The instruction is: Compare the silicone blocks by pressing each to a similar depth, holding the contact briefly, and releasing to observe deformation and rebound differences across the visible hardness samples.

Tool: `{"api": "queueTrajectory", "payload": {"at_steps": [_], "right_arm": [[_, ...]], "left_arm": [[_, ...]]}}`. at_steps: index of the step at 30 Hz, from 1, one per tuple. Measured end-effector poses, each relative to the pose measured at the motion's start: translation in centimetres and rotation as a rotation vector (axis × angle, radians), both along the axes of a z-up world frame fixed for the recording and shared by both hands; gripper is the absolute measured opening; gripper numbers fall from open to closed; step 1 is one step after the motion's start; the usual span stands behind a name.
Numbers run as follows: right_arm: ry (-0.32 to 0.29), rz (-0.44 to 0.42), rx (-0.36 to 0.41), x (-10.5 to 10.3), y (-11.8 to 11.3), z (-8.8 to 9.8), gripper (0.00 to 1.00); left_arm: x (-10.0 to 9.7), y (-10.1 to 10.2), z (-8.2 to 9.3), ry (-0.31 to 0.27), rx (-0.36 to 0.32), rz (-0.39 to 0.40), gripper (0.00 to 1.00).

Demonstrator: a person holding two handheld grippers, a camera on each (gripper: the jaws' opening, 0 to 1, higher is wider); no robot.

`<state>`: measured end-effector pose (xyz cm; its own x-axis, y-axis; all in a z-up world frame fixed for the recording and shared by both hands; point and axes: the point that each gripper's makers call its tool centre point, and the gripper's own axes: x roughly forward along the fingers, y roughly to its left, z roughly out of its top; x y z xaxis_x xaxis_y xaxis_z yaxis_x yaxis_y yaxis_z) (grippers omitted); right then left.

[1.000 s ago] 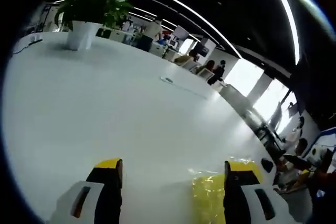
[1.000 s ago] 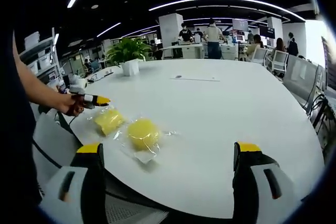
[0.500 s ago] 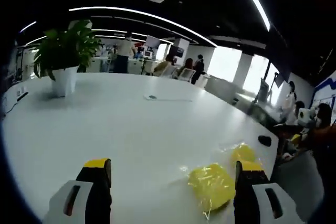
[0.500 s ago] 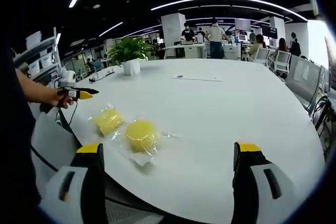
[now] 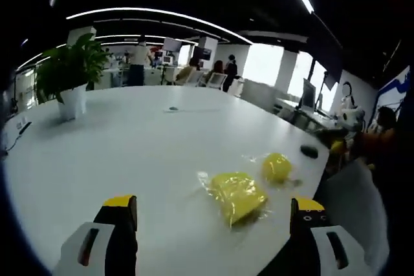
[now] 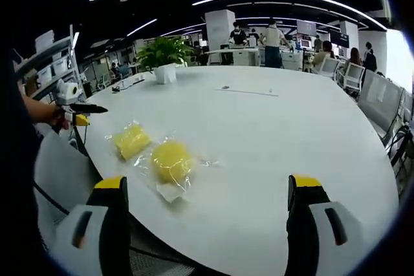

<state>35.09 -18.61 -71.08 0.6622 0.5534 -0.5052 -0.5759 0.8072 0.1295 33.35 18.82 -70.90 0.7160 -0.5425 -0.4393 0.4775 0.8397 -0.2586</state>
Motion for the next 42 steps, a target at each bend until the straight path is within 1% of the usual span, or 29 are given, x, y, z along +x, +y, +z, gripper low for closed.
{"api": "queueTrajectory", "payload": {"at_steps": [3,8,12,16,17,18,21,22,24,25,26,27,29,33,34,36,38,39,41,42], "right_arm": [[0.002,-0.002,0.003,-0.2,-0.1,-0.1,0.96],[-0.002,0.0,-0.004,0.0,-0.7,0.2,0.96],[0.002,-0.014,0.011,0.1,-1.0,0.3,0.96],[-0.001,-0.01,0.004,-0.2,-1.0,0.2,0.96],[0.0,-0.01,0.003,-0.3,-1.1,0.3,0.96],[-0.002,-0.012,0.002,-0.4,-1.2,0.3,0.96],[0.004,-0.015,0.005,-0.5,-1.4,0.2,0.96],[0.001,-0.014,0.007,-0.6,-1.4,0.3,0.96],[0.002,-0.014,0.013,-0.6,-1.3,0.3,0.96],[0.002,-0.013,0.015,-0.6,-1.3,0.3,0.96],[0.004,-0.012,0.018,-0.6,-1.2,0.3,0.96],[0.006,-0.009,0.021,-0.6,-1.2,0.4,0.96],[0.002,-0.003,0.021,-0.6,-1.2,0.4,0.96],[-0.001,0.002,0.023,-0.6,-1.4,0.6,0.96],[0.001,0.002,0.025,-0.6,-1.5,0.6,0.96],[0.003,-0.003,0.031,-0.6,-1.7,0.6,0.96],[0.01,-0.006,0.04,-0.7,-1.8,0.5,0.96],[0.014,-0.005,0.041,-0.8,-1.8,0.5,0.96],[0.008,0.005,0.041,-0.8,-1.7,0.7,0.96],[0.006,0.009,0.041,-0.8,-1.7,0.8,0.96]], "left_arm": [[0.1,0.6,0.6,-0.013,0.013,0.011,1.0],[0.0,0.5,0.6,-0.007,0.024,0.0,1.0],[-0.1,-0.4,0.7,-0.006,0.018,-0.01,1.0],[-0.4,-1.9,0.6,0.003,0.009,-0.026,1.0],[-0.6,-2.1,0.3,0.021,0.002,-0.027,1.0],[-0.8,-2.5,0.2,0.048,-0.022,-0.027,1.0],[-0.5,-3.5,1.1,0.038,-0.057,-0.022,1.0],[-0.1,-4.0,1.6,0.041,-0.074,-0.019,1.0],[0.5,-5.1,2.2,0.029,-0.078,-0.026,1.0],[0.7,-5.5,2.3,0.027,-0.075,-0.029,1.0],[1.0,-6.0,2.2,0.038,-0.074,-0.031,1.0],[1.1,-6.3,2.1,0.05,-0.08,-0.032,1.0],[1.6,-7.0,2.5,0.047,-0.101,-0.027,1.0],[3.6,-8.2,3.4,0.059,-0.164,0.011,1.0],[4.2,-8.6,3.5,0.07,-0.176,0.017,1.0],[5.3,-9.2,3.8,0.071,-0.184,0.021,1.0],[6.7,-10.1,3.6,0.089,-0.19,0.015,1.0],[7.0,-10.6,3.7,0.106,-0.193,0.014,1.0],[7.9,-11.5,3.8,0.108,-0.211,0.018,1.0],[8.3,-12.0,3.7,0.118,-0.227,0.019,1.0]]}}
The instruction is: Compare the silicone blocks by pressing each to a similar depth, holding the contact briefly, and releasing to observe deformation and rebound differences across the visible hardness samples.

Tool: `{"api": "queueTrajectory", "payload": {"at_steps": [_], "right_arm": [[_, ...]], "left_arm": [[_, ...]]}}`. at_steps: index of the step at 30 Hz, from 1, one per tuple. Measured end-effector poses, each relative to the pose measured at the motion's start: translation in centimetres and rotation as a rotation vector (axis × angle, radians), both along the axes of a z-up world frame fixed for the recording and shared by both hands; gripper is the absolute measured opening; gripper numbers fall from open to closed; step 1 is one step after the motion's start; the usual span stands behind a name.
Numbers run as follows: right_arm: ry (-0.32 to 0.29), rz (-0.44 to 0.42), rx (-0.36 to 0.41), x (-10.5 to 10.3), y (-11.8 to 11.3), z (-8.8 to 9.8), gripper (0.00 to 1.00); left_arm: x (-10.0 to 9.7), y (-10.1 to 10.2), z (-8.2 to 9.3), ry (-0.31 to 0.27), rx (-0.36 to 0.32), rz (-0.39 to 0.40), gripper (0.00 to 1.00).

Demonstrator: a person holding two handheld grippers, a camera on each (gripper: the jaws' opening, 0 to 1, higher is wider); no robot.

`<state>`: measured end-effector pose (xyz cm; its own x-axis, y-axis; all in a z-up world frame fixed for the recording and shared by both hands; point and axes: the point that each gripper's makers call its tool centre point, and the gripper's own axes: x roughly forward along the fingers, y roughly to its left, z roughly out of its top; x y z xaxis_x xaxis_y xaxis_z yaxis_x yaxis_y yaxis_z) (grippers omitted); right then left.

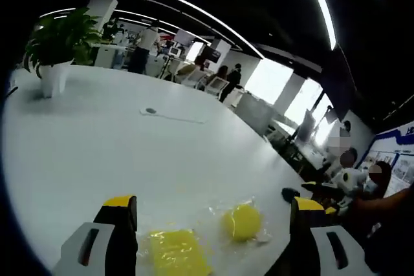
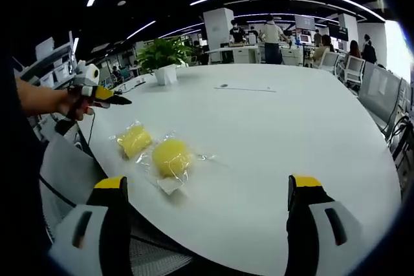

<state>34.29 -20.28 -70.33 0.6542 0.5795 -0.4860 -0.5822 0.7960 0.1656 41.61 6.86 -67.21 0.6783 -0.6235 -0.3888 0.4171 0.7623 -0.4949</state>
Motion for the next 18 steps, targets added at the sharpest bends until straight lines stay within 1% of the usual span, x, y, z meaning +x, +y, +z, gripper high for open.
{"api": "queueTrajectory", "payload": {"at_steps": [2,4,6,7,8,9,11,14,15,17,18], "right_arm": [[-0.005,0.002,-0.003,0.1,-0.2,0.2,0.96],[-0.01,-0.004,0.007,0.4,-0.4,0.5,0.96],[-0.011,-0.005,0.008,0.5,-0.6,0.6,0.96],[-0.011,-0.007,0.009,0.6,-0.6,0.6,0.96],[-0.008,-0.009,0.012,0.7,-0.8,0.4,0.96],[-0.004,-0.01,0.016,0.7,-0.8,0.3,0.96],[0.0,-0.012,0.016,0.7,-0.9,0.2,0.96],[0.007,-0.012,0.017,0.6,-1.0,0.1,0.96],[0.007,-0.01,0.014,0.5,-1.0,0.0,0.96],[0.007,-0.009,0.013,0.6,-1.1,-0.1,0.96],[0.004,-0.009,0.012,0.6,-1.1,0.0,0.96]], "left_arm": [[0.7,-0.9,-0.6,0.034,-0.023,0.009,1.0],[1.2,-1.7,-1.4,0.056,-0.017,0.015,0.99],[1.1,-2.1,-3.3,0.135,0.011,0.014,0.96],[1.4,-2.6,-4.0,0.164,-0.006,0.015,0.97],[1.8,-2.8,-4.1,0.156,-0.021,0.025,0.98],[2.0,-3.4,-4.4,0.18,-0.047,0.034,0.98],[2.3,-4.0,-5.0,0.219,-0.075,0.034,0.98],[2.8,-4.7,-5.6,0.235,-0.096,0.039,0.94],[2.8,-4.9,-6.0,0.249,-0.094,0.044,0.92],[3.3,-4.6,-6.6,0.236,-0.062,0.075,0.91],[3.4,-4.7,-7.2,0.247,-0.049,0.08,0.9]]}}
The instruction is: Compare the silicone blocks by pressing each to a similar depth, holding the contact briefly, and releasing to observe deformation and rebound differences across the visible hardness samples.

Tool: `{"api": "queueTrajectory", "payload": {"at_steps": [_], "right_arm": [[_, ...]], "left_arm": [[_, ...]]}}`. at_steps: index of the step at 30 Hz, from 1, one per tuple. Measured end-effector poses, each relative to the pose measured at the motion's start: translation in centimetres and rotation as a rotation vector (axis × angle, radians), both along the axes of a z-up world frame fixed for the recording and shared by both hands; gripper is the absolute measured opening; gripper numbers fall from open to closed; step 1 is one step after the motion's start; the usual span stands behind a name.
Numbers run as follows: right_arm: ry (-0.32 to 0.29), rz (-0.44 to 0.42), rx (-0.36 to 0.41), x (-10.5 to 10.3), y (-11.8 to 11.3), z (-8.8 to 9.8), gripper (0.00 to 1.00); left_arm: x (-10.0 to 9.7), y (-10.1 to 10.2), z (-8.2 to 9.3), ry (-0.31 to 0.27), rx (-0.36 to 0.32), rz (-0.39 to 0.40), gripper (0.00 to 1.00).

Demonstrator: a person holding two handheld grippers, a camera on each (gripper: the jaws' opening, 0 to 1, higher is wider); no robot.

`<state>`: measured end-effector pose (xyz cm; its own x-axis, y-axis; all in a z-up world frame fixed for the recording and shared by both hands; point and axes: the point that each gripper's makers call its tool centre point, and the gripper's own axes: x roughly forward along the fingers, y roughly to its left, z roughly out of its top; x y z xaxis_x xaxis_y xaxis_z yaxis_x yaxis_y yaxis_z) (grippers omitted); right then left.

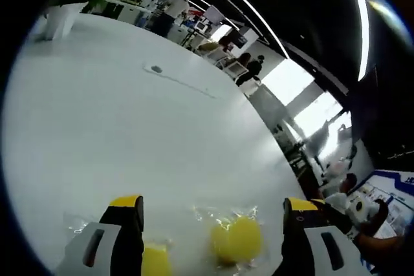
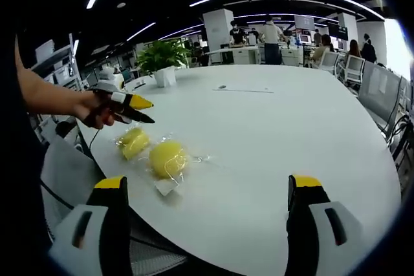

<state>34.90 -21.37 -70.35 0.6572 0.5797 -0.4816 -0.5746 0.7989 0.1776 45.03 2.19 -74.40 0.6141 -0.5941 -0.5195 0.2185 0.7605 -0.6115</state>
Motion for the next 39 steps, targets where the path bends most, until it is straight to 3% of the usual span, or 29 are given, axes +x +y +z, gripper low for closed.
{"api": "queueTrajectory", "payload": {"at_steps": [4,6,10,12,14,16,18,19,23,27,32,39], "right_arm": [[0.001,-0.011,0.01,0.1,-0.2,0.0,0.96],[0.003,-0.03,0.041,0.1,-0.4,0.6,0.96],[0.001,-0.037,0.045,0.3,-0.7,0.8,0.96],[0.005,-0.039,0.047,0.4,-0.9,0.8,0.96],[0.005,-0.043,0.053,0.5,-1.0,1.1,0.96],[-0.001,-0.045,0.055,0.6,-1.0,1.4,0.96],[-0.003,-0.047,0.057,0.7,-1.0,1.5,0.96],[-0.001,-0.047,0.058,0.7,-1.0,1.5,0.96],[0.002,-0.037,0.055,0.5,-0.6,1.5,0.96],[-0.001,-0.03,0.05,0.2,-0.4,1.6,0.96],[0.001,-0.036,0.046,-0.1,-0.7,1.4,0.96],[0.019,-0.038,0.028,-0.9,-1.1,0.6,0.96]], "left_arm": [[-0.4,-0.8,-1.3,0.065,-0.018,0.002,0.87],[-0.6,-1.8,-1.3,0.121,-0.089,0.01,0.83],[-0.5,-2.6,-2.5,0.12,-0.031,-0.025,0.74],[-0.9,-3.1,-3.1,0.159,-0.03,-0.033,0.69],[-0.8,-3.1,-3.4,0.155,-0.026,-0.032,0.65],[-0.7,-2.9,-3.4,0.168,-0.023,-0.01,0.54],[-0.8,-3.2,-3.5,0.243,-0.102,0.03,0.38],[-0.7,-2.9,-3.8,0.273,-0.108,0.062,0.35],[-0.6,-3.3,-4.0,0.313,-0.174,0.087,0.32],[-0.7,-3.7,-4.4,0.311,-0.153,0.062,0.28],[-0.8,-3.6,-4.7,0.343,-0.179,0.091,0.23],[-0.9,-3.7,-5.3,0.338,-0.133,0.064,0.18]]}}
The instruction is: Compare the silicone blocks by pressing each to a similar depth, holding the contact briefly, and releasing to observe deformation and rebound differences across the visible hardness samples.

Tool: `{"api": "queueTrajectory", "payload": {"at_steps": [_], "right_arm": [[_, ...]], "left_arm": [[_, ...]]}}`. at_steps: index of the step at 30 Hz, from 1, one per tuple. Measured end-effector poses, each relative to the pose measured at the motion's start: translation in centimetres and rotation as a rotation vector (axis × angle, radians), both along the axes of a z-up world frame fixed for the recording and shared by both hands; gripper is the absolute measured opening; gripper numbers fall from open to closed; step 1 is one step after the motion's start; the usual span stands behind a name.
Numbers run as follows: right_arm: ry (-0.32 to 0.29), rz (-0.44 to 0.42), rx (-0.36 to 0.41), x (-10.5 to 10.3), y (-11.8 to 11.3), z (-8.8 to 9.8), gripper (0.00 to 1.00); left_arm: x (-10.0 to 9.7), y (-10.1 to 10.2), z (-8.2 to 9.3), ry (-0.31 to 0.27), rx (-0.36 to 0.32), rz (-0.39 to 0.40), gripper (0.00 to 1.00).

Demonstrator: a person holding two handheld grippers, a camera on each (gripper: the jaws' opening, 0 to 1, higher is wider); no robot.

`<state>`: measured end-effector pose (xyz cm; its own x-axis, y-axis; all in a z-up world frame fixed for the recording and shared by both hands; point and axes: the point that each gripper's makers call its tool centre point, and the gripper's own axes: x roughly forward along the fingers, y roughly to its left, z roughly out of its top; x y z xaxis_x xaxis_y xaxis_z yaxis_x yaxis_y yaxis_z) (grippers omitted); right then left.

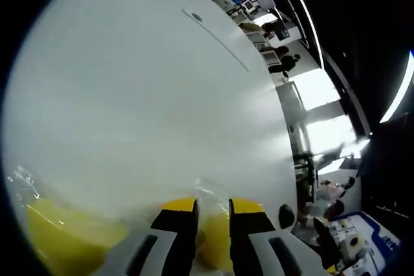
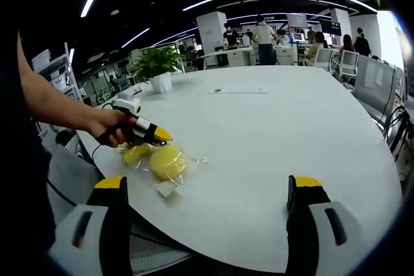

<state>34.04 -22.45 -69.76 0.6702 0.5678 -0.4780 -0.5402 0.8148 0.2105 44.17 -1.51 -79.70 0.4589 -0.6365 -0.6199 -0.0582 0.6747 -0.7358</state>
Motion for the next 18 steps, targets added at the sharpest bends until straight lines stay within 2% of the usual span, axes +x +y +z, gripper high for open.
{"api": "queueTrajectory", "payload": {"at_steps": [4,5,9,12,13,14,16,18], "right_arm": [[0.006,0.001,-0.002,-0.26,0.01,-0.13,0.96],[0.006,0.0,0.0,-0.28,0.0,-0.11,0.96],[0.01,-0.005,0.0,-0.4,-0.15,-0.2,0.96],[0.007,-0.002,-0.022,-0.38,-0.46,-0.24,0.96],[0.006,-0.005,-0.02,-0.29,-0.57,-0.14,0.96],[0.004,-0.011,-0.016,-0.18,-0.71,-0.02,0.96],[0.003,-0.016,-0.016,-0.1,-0.83,0.02,0.96],[0.004,-0.018,-0.017,-0.06,-0.88,-0.02,0.96]], "left_arm": [[0.29,0.19,-0.42,-0.045,0.088,-0.041,0.22],[0.3,0.02,-0.3,-0.055,0.088,-0.055,0.21],[0.18,-0.08,-0.25,-0.033,0.065,-0.036,0.14],[0.24,-0.14,-0.33,-0.081,0.097,-0.07,0.09],[0.24,-0.2,-0.24,-0.105,0.114,-0.094,0.07],[-0.05,-0.36,-0.15,-0.131,0.145,-0.145,0.01],[0.01,-0.45,-0.31,-0.128,0.157,-0.142,0.0],[0.04,-0.4,-0.3,-0.111,0.131,-0.121,0.0]]}}
